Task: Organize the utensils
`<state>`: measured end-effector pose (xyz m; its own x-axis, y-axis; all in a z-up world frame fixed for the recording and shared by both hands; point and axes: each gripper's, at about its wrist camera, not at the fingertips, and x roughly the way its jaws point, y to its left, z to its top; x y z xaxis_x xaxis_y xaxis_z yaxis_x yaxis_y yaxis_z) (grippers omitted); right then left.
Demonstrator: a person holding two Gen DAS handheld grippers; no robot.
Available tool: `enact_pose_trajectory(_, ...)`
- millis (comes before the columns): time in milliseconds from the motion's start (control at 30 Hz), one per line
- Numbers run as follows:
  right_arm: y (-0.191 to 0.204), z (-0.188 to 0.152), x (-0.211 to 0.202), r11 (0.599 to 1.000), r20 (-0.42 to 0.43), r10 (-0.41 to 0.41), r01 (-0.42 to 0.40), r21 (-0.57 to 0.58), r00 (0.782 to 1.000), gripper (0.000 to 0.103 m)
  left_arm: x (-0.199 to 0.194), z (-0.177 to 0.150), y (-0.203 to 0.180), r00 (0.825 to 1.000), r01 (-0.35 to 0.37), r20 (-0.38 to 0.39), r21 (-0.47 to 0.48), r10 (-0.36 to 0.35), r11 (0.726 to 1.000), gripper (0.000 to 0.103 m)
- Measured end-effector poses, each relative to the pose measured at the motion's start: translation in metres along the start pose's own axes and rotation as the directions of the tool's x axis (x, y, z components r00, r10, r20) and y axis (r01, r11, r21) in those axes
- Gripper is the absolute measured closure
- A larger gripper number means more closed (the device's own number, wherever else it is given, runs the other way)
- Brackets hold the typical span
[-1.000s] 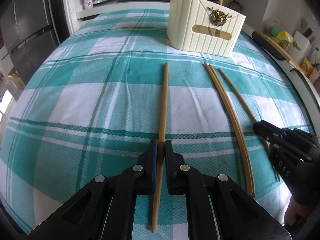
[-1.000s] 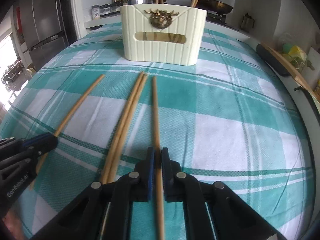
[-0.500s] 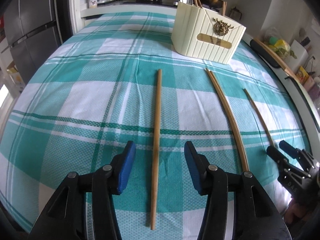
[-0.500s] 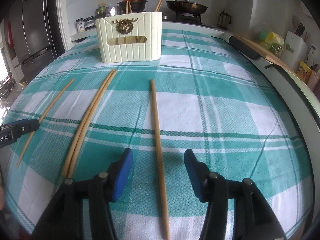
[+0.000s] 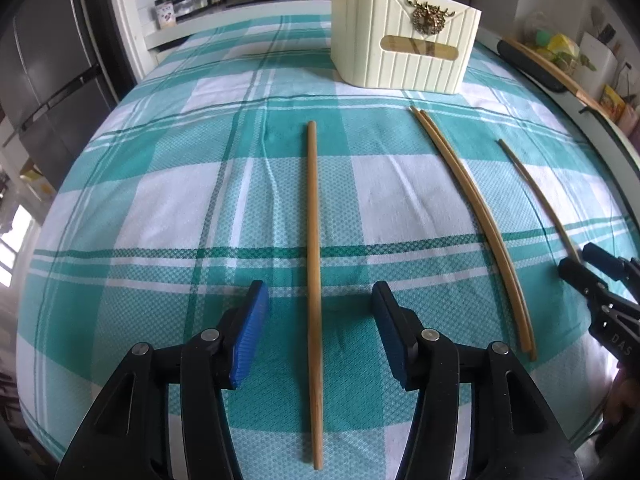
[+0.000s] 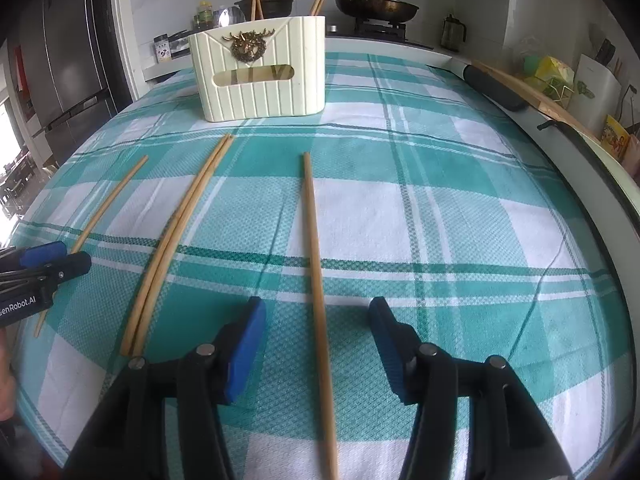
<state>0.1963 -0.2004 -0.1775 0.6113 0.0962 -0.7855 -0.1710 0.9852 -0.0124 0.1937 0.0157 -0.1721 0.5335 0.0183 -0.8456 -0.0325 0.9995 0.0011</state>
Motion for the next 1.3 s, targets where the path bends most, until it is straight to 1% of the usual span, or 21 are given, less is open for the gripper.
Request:
enact_pose_trajectory(100, 0.0, 0.001, 0.001, 1.0, -0.014, 0.002, -0.002, -0.002, 1.0, 0.048, 0.0, 0.0, 0.0, 1.0, -0.003, 0.003, 0.01, 0.003, 1.0, 0.046)
enact_pose_trajectory(367, -0.003, 0.013, 0.005, 0.999, -0.108, 0.04, -0.043, -0.033, 0.993, 0.048, 0.004, 0.003, 0.001, 1.0, 0.013, 0.006, 0.021, -0.013, 1.0, 0.042)
enact_pose_trajectory(500, -0.003, 0.021, 0.009, 0.995, -0.16, 0.055, -0.067, -0.068, 0.986, 0.048, 0.006, 0.008, 0.003, 0.999, 0.036, -0.017, 0.038, -0.035, 0.999, 0.041)
enact_pose_trajectory(600, -0.006, 0.031, 0.016, 0.991, -0.193, 0.073, -0.093, -0.097, 0.978, 0.048, 0.011, 0.019, 0.01, 0.996, 0.077, -0.044, 0.042, -0.075, 0.996, 0.041)
enact_pose_trajectory(767, 0.0, 0.056, 0.035, 0.979, -0.221, 0.081, -0.118, -0.164, 0.972, 0.048, 0.027, 0.047, 0.019, 0.986, 0.141, -0.095, 0.056, -0.136, 0.988, 0.042)
enact_pose_trajectory(867, 0.001, 0.078, 0.051, 0.975, -0.234, 0.096, -0.139, -0.175, 0.967, 0.053, 0.04, 0.067, 0.017, 0.982, 0.151, -0.13, 0.087, -0.14, 0.985, 0.043)
enact_pose_trajectory(900, 0.001, 0.085, 0.056, 0.975, -0.237, 0.097, -0.141, -0.174, 0.967, 0.055, 0.045, 0.075, 0.016, 0.981, 0.151, -0.139, 0.099, -0.137, 0.983, 0.045)
enact_pose_trajectory(933, 0.001, 0.093, 0.062, 0.975, -0.241, 0.097, -0.141, -0.173, 0.966, 0.06, 0.049, 0.082, 0.016, 0.98, 0.15, -0.148, 0.107, -0.133, 0.983, 0.049)
enact_pose_trajectory(967, 0.0, 0.101, 0.068, 0.975, -0.245, 0.101, -0.145, -0.169, 0.964, 0.063, 0.053, 0.088, 0.015, 0.979, 0.147, -0.159, 0.11, -0.129, 0.983, 0.051)
enact_pose_trajectory(1067, 0.001, 0.12, 0.082, 0.975, -0.247, 0.105, -0.148, -0.163, 0.963, 0.078, 0.066, 0.109, 0.01, 0.973, 0.156, -0.189, 0.126, -0.13, 0.98, 0.055)
enact_pose_trajectory(1100, 0.001, 0.126, 0.086, 0.977, -0.244, 0.107, -0.148, -0.156, 0.964, 0.088, 0.07, 0.115, 0.008, 0.973, 0.152, -0.191, 0.132, -0.125, 0.98, 0.065)
enact_pose_trajectory(1133, 0.0, 0.13, 0.089, 0.978, -0.243, 0.113, -0.152, -0.146, 0.963, 0.095, 0.073, 0.12, 0.007, 0.976, 0.138, -0.187, 0.135, -0.112, 0.981, 0.079)
enact_pose_trajectory(1167, -0.001, 0.133, 0.092, 0.978, -0.242, 0.13, -0.164, -0.126, 0.962, 0.096, 0.075, 0.124, 0.006, 0.977, 0.135, -0.185, 0.132, -0.109, 0.982, 0.087)
enact_pose_trajectory(1200, -0.003, 0.136, 0.094, 0.98, -0.236, 0.149, -0.176, -0.097, 0.96, 0.097, 0.076, 0.127, 0.008, 0.973, 0.154, -0.19, 0.119, -0.129, 0.981, 0.097)
enact_pose_trajectory(1267, -0.009, 0.139, 0.091, 0.981, -0.209, 0.18, -0.192, -0.039, 0.961, 0.097, 0.077, 0.131, 0.012, 0.969, 0.18, -0.184, 0.067, -0.165, 0.981, 0.098)
enact_pose_trajectory(1300, -0.012, 0.14, 0.085, 0.979, -0.182, 0.197, -0.203, -0.013, 0.963, 0.097, 0.072, 0.131, 0.014, 0.971, 0.184, -0.163, 0.052, -0.173, 0.982, 0.098)
